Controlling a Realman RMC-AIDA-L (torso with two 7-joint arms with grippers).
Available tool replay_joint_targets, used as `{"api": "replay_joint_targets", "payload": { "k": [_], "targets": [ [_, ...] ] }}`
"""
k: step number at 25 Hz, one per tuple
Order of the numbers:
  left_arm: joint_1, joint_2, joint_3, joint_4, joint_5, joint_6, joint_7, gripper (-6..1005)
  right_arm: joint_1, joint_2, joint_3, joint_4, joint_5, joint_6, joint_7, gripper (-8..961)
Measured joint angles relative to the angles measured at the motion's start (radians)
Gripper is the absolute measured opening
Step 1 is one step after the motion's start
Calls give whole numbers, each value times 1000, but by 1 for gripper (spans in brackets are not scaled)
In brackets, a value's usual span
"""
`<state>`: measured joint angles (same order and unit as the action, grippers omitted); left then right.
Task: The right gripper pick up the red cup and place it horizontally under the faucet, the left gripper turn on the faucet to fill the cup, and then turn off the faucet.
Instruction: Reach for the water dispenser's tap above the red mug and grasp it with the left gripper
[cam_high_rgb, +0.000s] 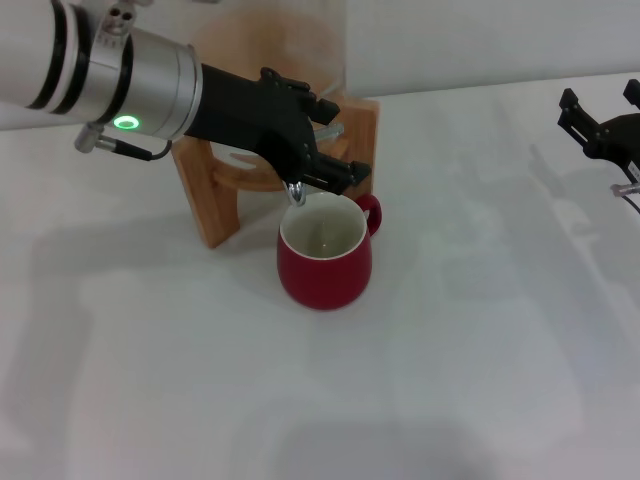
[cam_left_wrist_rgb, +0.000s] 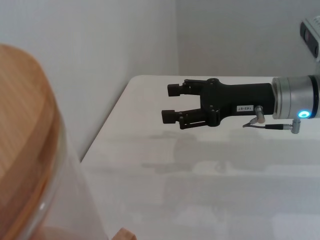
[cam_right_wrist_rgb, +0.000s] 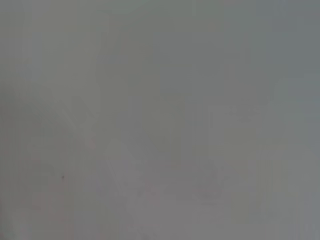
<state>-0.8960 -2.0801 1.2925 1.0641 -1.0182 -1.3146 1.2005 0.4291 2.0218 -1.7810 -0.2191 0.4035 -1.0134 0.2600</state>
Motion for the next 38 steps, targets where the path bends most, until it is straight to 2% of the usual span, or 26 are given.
{"api": "replay_joint_targets", "payload": {
  "k": [12,38],
  "targets": [
    [-22,0,2,3,21,-8,-8,830,0,-2,2,0,0,-4,0,873],
    [-23,2,12,31,67,-1,-20,830,0,-3,8,0,0,-4,0,873]
  ]
}}
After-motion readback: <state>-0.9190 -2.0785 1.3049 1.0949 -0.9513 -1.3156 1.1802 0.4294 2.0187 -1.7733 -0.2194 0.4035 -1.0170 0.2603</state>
